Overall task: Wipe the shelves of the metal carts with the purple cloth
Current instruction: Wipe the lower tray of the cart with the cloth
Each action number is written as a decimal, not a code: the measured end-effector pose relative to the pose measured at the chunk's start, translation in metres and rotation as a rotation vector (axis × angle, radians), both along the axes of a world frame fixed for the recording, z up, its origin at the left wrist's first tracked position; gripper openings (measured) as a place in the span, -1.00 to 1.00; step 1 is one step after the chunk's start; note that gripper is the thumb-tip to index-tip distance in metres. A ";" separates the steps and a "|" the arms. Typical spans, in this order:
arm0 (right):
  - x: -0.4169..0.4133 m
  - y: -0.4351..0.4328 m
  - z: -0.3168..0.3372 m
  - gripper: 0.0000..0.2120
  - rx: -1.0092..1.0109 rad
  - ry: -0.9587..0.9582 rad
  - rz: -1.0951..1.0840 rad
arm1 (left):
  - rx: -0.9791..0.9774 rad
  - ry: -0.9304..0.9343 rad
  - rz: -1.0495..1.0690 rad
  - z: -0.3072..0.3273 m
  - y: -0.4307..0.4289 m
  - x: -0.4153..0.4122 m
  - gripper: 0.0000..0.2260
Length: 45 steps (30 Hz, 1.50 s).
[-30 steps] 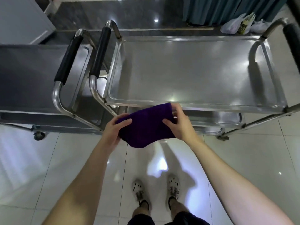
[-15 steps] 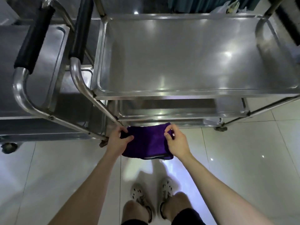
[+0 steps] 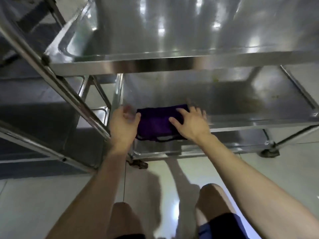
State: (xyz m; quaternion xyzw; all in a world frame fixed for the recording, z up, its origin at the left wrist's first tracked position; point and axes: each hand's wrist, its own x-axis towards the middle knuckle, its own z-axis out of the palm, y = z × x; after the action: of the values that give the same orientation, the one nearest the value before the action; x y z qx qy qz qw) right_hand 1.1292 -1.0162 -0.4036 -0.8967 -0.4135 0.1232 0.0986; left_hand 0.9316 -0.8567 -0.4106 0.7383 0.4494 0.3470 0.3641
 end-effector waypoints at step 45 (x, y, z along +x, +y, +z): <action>-0.070 0.201 -0.069 -0.06 -0.095 -0.136 0.208 | 0.050 -0.606 0.378 -0.046 0.071 -0.035 -0.58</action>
State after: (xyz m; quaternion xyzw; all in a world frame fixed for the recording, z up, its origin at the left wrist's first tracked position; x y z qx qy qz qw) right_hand 1.0595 -0.8155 -0.4727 -0.8591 -0.5035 0.0911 0.0142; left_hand 0.8961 -0.7855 -0.4571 0.5142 0.4410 0.6223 0.3922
